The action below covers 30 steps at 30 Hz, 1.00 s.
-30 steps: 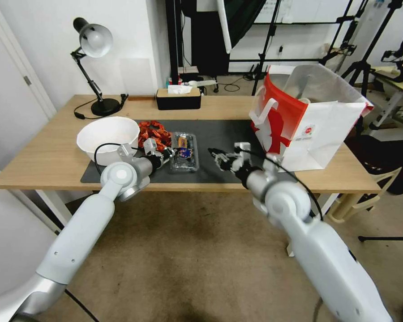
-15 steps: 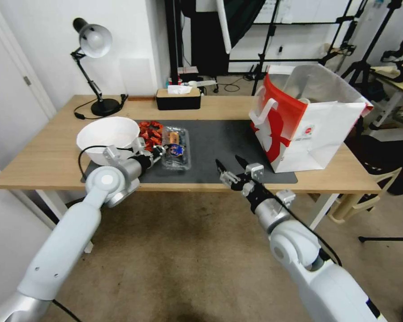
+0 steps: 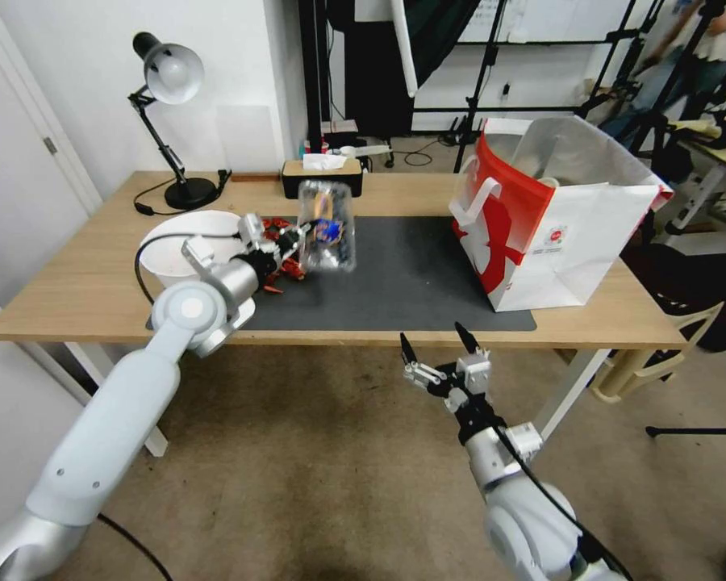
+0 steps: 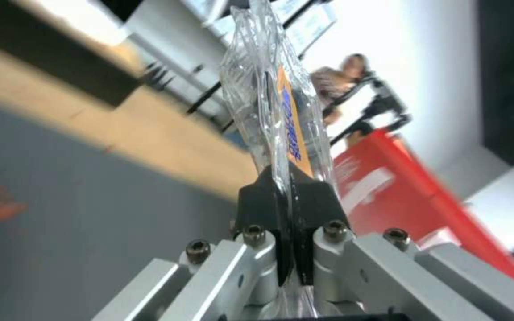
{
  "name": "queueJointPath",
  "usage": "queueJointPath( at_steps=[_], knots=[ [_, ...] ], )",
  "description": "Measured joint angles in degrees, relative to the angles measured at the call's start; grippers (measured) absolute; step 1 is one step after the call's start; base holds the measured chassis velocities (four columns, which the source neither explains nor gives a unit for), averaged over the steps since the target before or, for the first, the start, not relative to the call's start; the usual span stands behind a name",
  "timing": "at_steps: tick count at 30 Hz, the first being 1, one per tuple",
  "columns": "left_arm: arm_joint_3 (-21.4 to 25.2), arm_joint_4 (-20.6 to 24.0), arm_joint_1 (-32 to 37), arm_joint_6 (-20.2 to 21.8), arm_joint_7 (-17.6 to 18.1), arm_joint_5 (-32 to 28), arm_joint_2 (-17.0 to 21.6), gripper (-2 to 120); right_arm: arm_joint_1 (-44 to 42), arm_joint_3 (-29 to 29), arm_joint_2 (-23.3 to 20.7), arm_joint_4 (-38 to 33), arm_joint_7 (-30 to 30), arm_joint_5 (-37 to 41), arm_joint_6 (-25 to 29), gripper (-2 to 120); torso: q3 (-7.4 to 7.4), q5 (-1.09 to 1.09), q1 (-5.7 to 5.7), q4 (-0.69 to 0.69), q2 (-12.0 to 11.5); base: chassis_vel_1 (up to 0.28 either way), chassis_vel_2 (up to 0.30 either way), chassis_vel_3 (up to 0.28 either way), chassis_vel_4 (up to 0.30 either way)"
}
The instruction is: Close the takeout container lid, then place the container into the takeout bag.
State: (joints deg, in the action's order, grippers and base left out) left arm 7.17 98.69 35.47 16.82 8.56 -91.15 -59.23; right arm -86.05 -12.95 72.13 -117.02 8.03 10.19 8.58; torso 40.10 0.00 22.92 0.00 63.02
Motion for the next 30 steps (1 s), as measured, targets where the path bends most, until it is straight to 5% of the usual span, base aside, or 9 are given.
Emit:
queueJointPath(
  at_steps=[6, 15, 21, 30],
  knots=[
    [-7.84, -3.69, -9.28, -3.27, -3.75, 2.60, -3.00, 0, -3.12, -0.14, 1.95, 1.14, 0.70, -3.80, 2.65, 100, 0.00, 0.01, 0.00, -0.01, 0.00, 0.000, 0.000, 0.000, 0.000],
    [-16.84, -9.92, -21.97, -7.32, -3.51, 7.56, -8.64, 0, -5.40, 0.12, 2.96, 1.79, 0.63, -5.64, 3.63, 100, 0.00, 0.03, 0.00, -0.01, 0.00, 0.000, 0.000, 0.000, 0.000],
    [-25.05, -19.23, -31.31, -13.39, -4.52, 17.22, -15.56, 0, -5.14, -0.07, 3.14, 2.64, 0.51, -5.71, 3.64, 100, 0.00, 0.01, 0.00, 0.01, 0.00, 0.000, 0.000, 0.000, 0.000],
    [-29.40, -27.00, -36.54, -18.12, -4.61, 23.37, -22.82, 0, -4.77, 0.12, 3.79, 3.67, 0.50, -6.10, 3.63, 100, 0.01, 0.02, 0.00, -0.01, 0.01, 0.000, 0.000, 0.000, 0.000]
  ],
)
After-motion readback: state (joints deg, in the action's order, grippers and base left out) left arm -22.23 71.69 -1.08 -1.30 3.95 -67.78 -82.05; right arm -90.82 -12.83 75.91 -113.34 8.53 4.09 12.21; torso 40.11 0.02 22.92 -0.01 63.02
